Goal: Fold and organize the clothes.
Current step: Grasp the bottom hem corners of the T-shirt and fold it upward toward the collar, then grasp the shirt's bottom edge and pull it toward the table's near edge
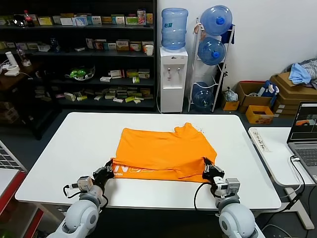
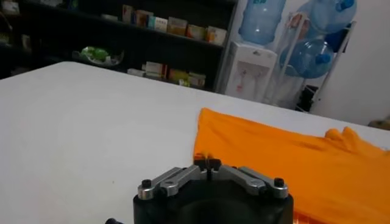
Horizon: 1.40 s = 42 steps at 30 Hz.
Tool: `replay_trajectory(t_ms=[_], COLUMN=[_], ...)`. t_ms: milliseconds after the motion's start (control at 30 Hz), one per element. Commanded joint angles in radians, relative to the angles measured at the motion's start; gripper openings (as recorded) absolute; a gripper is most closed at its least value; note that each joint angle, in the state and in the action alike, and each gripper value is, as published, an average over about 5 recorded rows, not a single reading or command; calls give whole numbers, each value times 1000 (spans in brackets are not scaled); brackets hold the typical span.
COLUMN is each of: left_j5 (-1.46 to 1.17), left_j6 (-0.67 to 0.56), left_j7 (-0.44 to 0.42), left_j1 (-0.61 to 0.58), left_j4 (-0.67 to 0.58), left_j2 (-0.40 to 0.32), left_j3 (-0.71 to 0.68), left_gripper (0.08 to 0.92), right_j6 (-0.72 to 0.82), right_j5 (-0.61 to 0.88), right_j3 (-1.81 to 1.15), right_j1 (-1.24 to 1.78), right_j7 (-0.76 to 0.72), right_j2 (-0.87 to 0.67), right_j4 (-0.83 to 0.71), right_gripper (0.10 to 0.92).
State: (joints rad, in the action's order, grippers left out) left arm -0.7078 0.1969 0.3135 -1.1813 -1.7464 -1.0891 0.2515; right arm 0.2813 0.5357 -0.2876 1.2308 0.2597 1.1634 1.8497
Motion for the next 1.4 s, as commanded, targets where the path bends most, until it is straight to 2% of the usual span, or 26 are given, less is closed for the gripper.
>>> replay_trajectory(t_ms=[33,233,400,600,733,867,1400], left_j5=[25,45,73,148,178,180,135], left_j6=[8,8,10,-50,-93,-97,-70], left_j7=[-5,-6,-15,-103,-149,-157,-148], left_j1=[64,22,-74,-237,-251,-211,-128], left_j4=[61,2,-87,-99,-59,-28,26], left_j2=[-5,5,35,30,-2,-23,-23], left_j3=[-28,-6,33,72,76,68,64], left_gripper=[157,328,466,640,757,816,823], right_j6=[16,-21,-45,-77,-74,-57,-15], right_j5=[4,-21,-82,-128,-107,-81,-25], right_j3=[20,-27,-83,-130,-135,-128,-104], right_j1=[-60,-12,118,273,272,244,188], right_j7=[-18,-56,-96,-138,-142,-136,-99], right_j2=[-5,-13,-55,-75,-57,-44,-22], right_j4=[-50,2,57,52,39,27,-18], right_gripper=[242,415,553,727,809,822,822])
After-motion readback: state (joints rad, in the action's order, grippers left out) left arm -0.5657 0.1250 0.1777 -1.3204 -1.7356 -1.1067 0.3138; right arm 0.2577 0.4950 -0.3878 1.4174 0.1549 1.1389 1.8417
